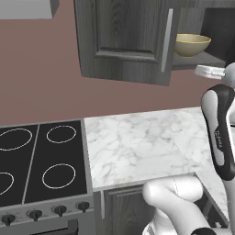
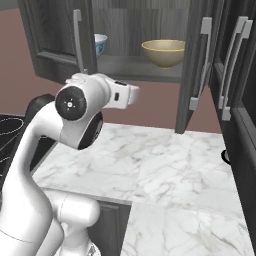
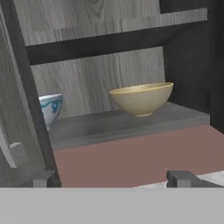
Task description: Move the bowls from the cabinet to the plates on the dining table.
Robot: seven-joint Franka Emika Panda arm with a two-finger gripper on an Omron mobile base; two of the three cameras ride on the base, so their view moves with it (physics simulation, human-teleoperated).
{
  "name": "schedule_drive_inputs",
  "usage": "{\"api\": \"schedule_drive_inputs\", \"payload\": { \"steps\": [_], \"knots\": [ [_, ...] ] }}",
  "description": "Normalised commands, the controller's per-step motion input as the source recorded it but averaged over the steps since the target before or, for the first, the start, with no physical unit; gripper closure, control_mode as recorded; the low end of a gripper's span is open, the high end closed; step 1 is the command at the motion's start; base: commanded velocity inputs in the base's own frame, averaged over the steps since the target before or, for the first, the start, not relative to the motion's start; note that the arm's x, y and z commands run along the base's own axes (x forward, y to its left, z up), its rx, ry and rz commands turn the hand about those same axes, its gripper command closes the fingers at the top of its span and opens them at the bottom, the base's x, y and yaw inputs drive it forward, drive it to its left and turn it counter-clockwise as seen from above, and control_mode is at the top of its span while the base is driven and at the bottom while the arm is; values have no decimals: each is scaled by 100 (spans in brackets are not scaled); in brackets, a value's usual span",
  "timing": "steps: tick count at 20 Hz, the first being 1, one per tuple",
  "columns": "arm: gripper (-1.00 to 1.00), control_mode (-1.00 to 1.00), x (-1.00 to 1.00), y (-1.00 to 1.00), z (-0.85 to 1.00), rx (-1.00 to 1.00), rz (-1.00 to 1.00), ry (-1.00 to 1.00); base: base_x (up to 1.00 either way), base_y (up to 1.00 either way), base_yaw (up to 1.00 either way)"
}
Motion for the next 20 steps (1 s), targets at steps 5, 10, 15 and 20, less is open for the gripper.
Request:
{"api": "schedule_drive_inputs", "payload": {
  "steps": [5, 10, 15, 20],
  "knots": [
    [-100, -100, 24, -22, -5, 4, -3, 17, 0, 0, 0],
    [-100, -100, 23, -2, 0, 6, 0, 4, 0, 0, 0],
    [-100, -100, 28, 0, -3, 7, 0, 1, 0, 0, 0],
    [-100, -100, 27, 0, -2, 12, 0, 0, 0, 0, 0]
  ]
}}
